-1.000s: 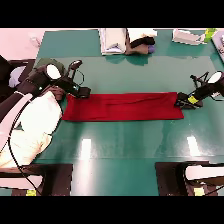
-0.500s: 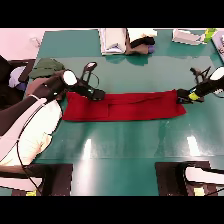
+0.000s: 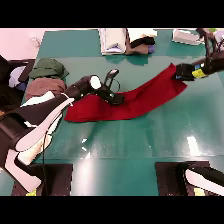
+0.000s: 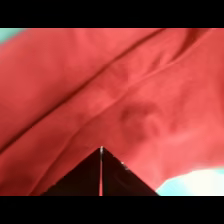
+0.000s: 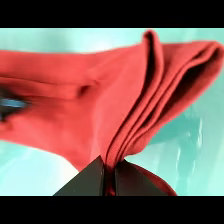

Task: Fold the shirts.

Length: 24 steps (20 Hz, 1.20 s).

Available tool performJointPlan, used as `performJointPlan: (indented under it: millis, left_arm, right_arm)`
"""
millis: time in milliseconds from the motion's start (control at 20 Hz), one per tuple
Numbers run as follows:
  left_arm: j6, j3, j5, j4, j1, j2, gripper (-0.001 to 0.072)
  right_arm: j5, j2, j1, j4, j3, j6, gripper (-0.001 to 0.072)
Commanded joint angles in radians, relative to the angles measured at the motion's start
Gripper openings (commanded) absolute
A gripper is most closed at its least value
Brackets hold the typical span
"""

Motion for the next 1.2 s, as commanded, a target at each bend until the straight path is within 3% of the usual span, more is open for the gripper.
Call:
performJointPlan:
  millis: [0,350,550,850,1000,1100,1150]
  left_arm:
    - [0.000,0.033,-0.009,-0.020,-0.016,-0.047,0.0025]
    - [0.000,0.057,-0.067,0.012,0.006,-0.040,0.0026]
    - [0.000,0.075,-0.116,0.110,0.127,0.097,0.0026]
    - [0.009,0.075,-0.231,0.406,0.404,0.410,0.0027]
    - [0.008,0.075,-0.258,0.464,0.518,0.532,0.0027]
    - [0.008,0.075,-0.262,0.464,0.570,0.587,0.0027]
    - [0.008,0.075,-0.269,0.464,0.589,0.609,0.0027]
  right_arm:
    - [0.006,0.002,0.103,0.019,0.125,0.039,0.0015]
    - [0.009,-0.109,0.255,0.019,0.285,0.092,0.0015]
    - [-0.016,-0.173,0.357,0.020,0.330,0.127,0.0015]
    - [-0.266,-0.334,0.602,0.164,0.332,0.142,0.0015]
    - [-0.439,-0.479,0.730,0.175,0.347,0.126,0.0016]
    - [-0.481,-0.620,0.794,0.177,0.444,0.077,0.0023]
    - [-0.467,-0.679,0.814,0.177,0.507,0.068,0.0117]
